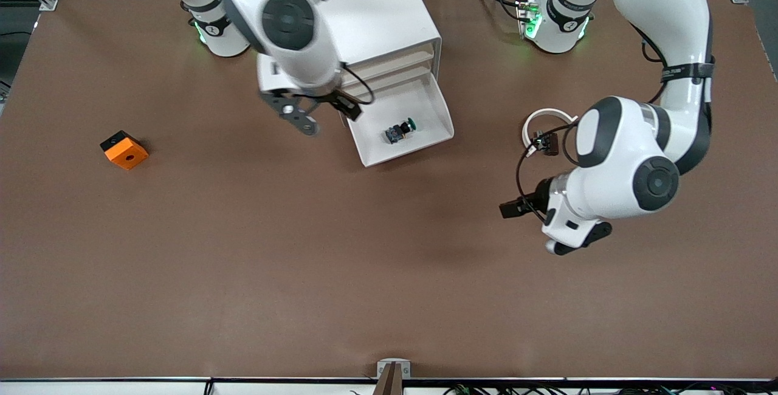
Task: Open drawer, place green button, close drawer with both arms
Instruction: 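Lower the button into the drawer and open the right gripper, then return the right gripper to rest while the left gripper approaches the drawer front, then push the bottom drawer shut into the cabinet with the left gripper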
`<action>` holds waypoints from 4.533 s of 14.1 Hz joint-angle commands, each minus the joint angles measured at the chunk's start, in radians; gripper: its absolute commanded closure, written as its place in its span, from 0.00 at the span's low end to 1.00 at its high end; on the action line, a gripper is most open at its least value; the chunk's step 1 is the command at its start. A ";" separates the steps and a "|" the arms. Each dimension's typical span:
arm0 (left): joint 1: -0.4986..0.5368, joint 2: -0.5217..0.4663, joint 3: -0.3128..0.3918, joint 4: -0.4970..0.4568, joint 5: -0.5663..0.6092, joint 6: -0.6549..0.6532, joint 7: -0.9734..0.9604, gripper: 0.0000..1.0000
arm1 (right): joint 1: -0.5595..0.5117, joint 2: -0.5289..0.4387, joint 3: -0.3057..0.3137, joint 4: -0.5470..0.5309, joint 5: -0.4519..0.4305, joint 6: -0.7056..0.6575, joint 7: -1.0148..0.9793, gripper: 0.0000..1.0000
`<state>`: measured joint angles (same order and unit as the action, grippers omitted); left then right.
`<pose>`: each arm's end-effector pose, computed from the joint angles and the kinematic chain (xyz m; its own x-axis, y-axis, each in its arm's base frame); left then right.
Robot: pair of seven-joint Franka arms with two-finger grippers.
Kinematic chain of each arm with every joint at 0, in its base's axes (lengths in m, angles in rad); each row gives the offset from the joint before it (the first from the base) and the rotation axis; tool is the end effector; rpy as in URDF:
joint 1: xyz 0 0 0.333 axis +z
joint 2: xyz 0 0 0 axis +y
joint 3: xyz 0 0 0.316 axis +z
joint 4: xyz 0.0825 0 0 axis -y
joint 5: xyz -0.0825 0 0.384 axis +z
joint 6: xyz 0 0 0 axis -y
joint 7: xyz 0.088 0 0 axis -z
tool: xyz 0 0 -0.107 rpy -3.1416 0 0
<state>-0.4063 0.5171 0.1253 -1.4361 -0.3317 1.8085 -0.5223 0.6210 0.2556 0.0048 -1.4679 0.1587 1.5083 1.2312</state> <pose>0.6490 -0.2307 0.3863 0.9214 0.2978 -0.2495 0.3381 -0.9310 0.1374 0.4884 0.3744 0.5191 0.7886 -0.5745 -0.2193 -0.5551 -0.8185 0.1482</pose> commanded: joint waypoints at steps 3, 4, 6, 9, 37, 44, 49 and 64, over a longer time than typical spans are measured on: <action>-0.058 -0.032 -0.072 -0.086 0.121 0.130 0.025 0.00 | -0.284 -0.303 0.012 -0.247 0.007 -0.036 -0.589 0.00; -0.074 -0.032 -0.070 -0.087 0.123 0.133 0.025 0.00 | -0.340 -0.330 0.012 -0.273 -0.022 -0.036 -0.699 0.00; -0.074 -0.031 -0.072 -0.087 0.123 0.138 0.025 0.00 | -0.420 -0.346 0.012 -0.285 -0.091 -0.036 -0.839 0.00; -0.081 -0.023 -0.072 -0.090 0.152 0.156 0.025 0.00 | -0.584 -0.340 0.012 -0.276 -0.093 -0.019 -1.094 0.00; -0.155 0.029 -0.174 -0.296 0.112 0.383 0.064 0.00 | -0.639 -0.315 0.015 -0.088 -0.143 -0.025 -1.130 0.00; -0.206 0.112 -0.251 -0.331 0.025 0.433 0.012 0.00 | -0.639 -0.315 0.015 -0.086 -0.142 -0.020 -1.130 0.00; -0.204 0.103 -0.360 -0.366 0.025 0.419 -0.153 0.00 | -0.638 -0.315 0.015 -0.086 -0.143 -0.019 -1.130 0.00; -0.247 0.109 -0.457 -0.393 0.026 0.425 -0.223 0.00 | -0.641 -0.315 0.017 -0.080 -0.145 -0.019 -1.130 0.00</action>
<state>-0.6406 0.6451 -0.3317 -1.8146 -0.2940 2.2313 -0.7320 -0.0064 -0.0689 0.0117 -1.5687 0.0254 1.4962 0.1056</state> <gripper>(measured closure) 0.000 0.000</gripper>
